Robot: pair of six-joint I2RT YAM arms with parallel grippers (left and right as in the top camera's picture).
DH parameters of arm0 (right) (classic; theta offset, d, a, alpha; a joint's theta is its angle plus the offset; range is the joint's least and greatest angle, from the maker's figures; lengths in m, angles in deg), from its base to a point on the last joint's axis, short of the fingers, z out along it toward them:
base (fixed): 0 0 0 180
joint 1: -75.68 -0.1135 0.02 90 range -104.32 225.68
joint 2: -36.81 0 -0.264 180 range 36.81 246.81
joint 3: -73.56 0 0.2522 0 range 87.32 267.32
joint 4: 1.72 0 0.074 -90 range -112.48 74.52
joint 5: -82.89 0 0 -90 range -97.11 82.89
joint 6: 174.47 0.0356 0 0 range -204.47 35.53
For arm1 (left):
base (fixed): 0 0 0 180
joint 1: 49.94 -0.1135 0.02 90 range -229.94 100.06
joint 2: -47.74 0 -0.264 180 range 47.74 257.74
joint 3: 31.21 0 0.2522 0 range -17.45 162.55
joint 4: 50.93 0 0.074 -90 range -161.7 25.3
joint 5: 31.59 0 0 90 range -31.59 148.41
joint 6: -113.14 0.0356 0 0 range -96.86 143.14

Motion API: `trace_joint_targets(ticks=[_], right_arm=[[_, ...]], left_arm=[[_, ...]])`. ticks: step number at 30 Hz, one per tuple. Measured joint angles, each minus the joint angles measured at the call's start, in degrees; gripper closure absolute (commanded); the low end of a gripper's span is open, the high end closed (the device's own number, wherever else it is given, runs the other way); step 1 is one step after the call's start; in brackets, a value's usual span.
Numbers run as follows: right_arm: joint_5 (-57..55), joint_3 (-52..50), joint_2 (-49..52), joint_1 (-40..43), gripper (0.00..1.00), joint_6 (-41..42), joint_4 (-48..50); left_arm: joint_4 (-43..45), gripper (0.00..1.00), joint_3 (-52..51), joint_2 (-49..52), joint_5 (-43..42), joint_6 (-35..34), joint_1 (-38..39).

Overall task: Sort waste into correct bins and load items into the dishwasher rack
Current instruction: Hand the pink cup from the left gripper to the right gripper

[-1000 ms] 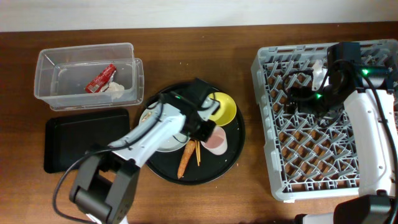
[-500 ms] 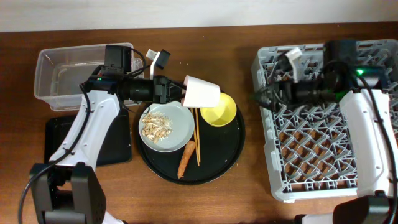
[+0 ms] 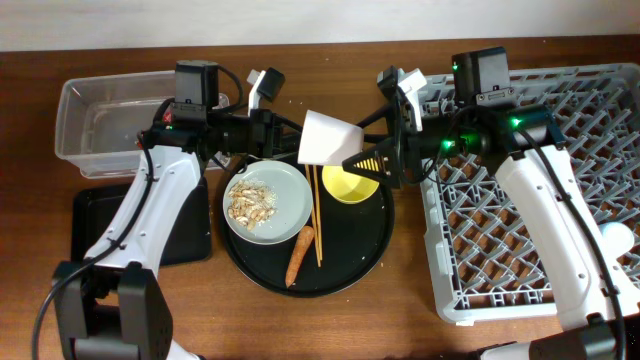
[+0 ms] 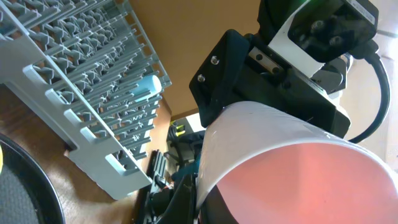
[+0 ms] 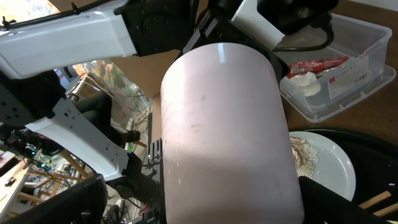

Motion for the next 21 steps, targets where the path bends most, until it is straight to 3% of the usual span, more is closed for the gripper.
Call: trace_joint_targets(ticks=[3,7,11,16,17,19,21], right_arm=[[0.00,0.00,0.00,0.00,0.14,-0.11,0.57],[0.13,0.00,0.00,-0.07,0.16,-0.13,1.49],[0.24,0.00,0.00,-0.07,0.34,-0.09,2.08],[-0.02,0.00,0.00,-0.04,0.45,0.37,2.12],[-0.02,0.00,0.00,-0.04,0.46,0.72,2.10],[0.02,0.00,0.00,-0.07,0.48,0.83,2.05],[-1.07,0.02,0.00,-0.15,0.48,0.59,0.87]], left_arm=[[0.66,1.00,0.00,0.00,-0.61,-2.23,0.00],[8.61,1.00,0.00,0.00,-1.33,-9.57,1.03],[9.05,1.00,0.00,0.00,-1.38,-11.26,2.14],[9.09,0.98,0.00,0.00,-2.16,-11.21,2.19],[9.09,0.54,0.00,0.00,-2.14,-11.19,2.19],[9.25,0.42,0.00,0.00,-2.10,-11.21,2.19],[9.09,0.40,0.00,0.00,-1.99,-10.62,2.23]])
